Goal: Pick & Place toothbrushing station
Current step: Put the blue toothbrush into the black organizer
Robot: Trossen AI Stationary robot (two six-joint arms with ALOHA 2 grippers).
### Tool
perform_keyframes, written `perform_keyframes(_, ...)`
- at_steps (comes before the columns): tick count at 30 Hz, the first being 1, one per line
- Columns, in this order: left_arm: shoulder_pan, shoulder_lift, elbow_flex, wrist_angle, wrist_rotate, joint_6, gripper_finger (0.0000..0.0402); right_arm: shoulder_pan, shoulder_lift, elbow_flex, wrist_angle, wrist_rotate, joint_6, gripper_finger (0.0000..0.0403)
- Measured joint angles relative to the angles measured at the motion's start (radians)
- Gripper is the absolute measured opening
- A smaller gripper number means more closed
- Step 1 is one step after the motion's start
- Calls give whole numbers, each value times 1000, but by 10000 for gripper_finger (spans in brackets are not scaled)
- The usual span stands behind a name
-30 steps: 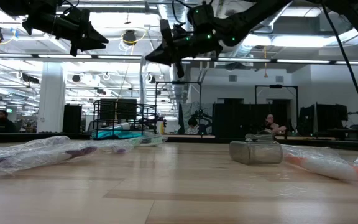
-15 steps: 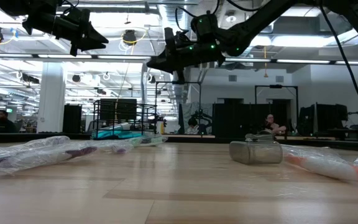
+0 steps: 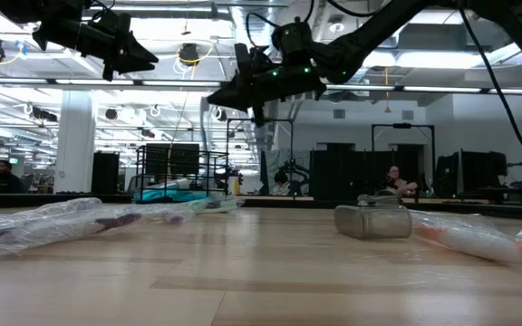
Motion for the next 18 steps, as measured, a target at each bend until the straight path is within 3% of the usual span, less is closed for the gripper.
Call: perform_keyframes(18, 0, 0, 0, 0, 0, 6, 127, 8, 0, 1, -65, 0, -78, 0)
